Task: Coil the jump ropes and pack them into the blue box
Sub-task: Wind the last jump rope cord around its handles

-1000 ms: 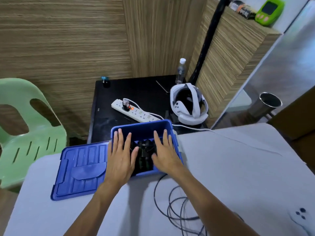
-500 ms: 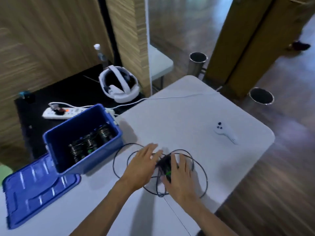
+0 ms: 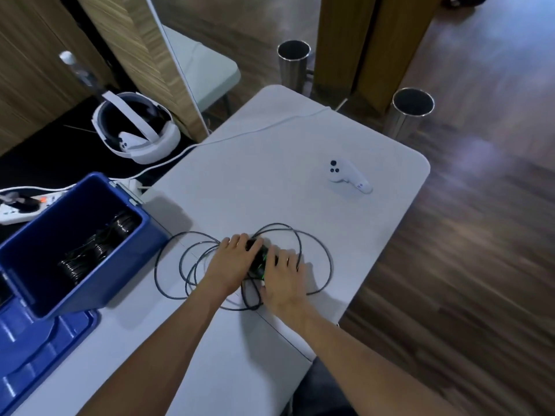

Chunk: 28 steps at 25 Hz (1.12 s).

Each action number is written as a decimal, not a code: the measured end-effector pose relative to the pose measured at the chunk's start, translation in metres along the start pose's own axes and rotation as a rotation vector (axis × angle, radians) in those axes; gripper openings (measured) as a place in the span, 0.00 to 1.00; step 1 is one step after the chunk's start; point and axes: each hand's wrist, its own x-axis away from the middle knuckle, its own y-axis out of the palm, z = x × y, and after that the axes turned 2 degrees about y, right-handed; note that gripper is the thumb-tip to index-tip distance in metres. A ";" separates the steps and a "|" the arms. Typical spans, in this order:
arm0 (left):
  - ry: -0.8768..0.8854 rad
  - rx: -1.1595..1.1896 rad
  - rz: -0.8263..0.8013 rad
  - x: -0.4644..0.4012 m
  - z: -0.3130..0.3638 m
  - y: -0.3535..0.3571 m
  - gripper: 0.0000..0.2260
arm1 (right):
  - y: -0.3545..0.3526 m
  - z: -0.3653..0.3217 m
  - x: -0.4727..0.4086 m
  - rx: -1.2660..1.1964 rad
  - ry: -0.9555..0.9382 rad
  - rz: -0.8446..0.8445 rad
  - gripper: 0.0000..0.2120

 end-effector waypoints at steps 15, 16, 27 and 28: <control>-0.437 0.606 0.158 0.141 -0.093 -0.132 0.19 | -0.163 -0.078 -0.027 0.126 -0.853 0.255 0.38; -0.486 0.609 0.213 0.159 -0.102 -0.143 0.19 | -0.180 -0.095 -0.026 0.119 -0.921 0.280 0.38; -0.712 0.681 0.503 0.305 -0.163 -0.218 0.20 | -0.313 -0.226 0.015 0.159 -1.342 0.509 0.35; -0.718 0.704 0.504 0.311 -0.164 -0.221 0.20 | -0.318 -0.230 0.018 0.167 -1.355 0.518 0.32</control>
